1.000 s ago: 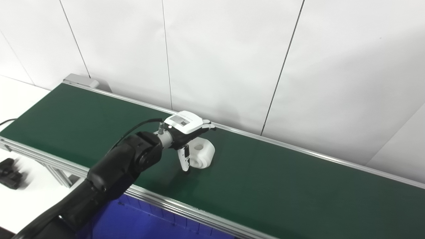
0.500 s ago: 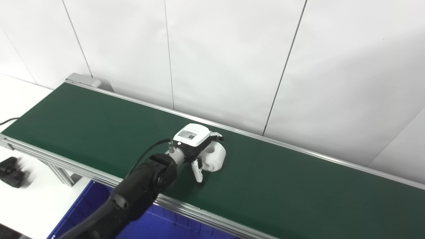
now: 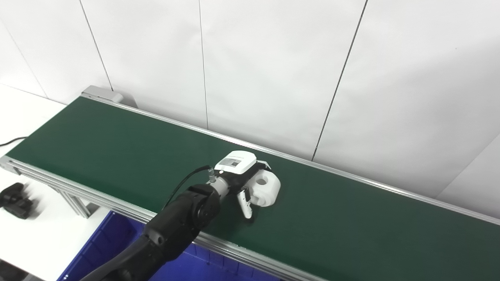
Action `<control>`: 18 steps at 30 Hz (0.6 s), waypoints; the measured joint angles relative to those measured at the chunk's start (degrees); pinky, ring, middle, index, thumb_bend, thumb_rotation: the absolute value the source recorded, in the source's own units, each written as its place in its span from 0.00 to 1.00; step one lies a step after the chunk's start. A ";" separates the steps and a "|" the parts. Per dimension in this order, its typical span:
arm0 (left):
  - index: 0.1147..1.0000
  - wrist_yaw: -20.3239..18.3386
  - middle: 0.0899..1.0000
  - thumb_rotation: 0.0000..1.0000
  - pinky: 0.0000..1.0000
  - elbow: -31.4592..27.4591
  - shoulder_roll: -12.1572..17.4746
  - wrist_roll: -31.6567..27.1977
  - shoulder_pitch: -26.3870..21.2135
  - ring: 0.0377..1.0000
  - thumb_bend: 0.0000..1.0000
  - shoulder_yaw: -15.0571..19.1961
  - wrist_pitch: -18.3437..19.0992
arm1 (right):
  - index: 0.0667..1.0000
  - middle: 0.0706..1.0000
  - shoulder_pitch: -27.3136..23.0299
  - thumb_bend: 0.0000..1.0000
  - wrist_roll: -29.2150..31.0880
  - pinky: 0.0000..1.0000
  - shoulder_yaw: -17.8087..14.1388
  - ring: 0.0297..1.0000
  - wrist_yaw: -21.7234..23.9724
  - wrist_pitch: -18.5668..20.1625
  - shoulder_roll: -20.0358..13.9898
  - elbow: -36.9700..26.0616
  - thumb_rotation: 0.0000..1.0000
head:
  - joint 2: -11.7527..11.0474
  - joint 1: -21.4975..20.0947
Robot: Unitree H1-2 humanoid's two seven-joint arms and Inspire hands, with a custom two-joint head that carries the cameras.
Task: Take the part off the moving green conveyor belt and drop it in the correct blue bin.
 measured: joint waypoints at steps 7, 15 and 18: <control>0.44 1.53 0.41 0.00 0.27 1.15 -0.07 -0.32 -0.98 0.32 0.52 -1.20 -1.19 | 0.98 0.95 0.05 0.90 0.01 0.90 -0.01 0.92 0.41 0.00 0.01 -0.34 0.97 | 0.00 -0.09; 0.47 1.70 0.38 0.00 0.30 1.27 -0.53 -1.55 -0.98 0.35 0.52 -1.49 -1.31 | 0.98 0.95 0.04 0.88 0.02 0.90 -0.02 0.91 0.92 0.00 0.01 -0.33 0.97 | 0.09 -0.09; 0.47 1.69 0.38 0.00 0.30 1.26 -0.57 -1.60 -0.98 0.35 0.52 -1.58 -1.35 | 0.98 0.96 0.04 0.88 0.03 0.90 -0.03 0.92 1.23 0.00 0.02 -0.33 0.97 | 0.00 -0.18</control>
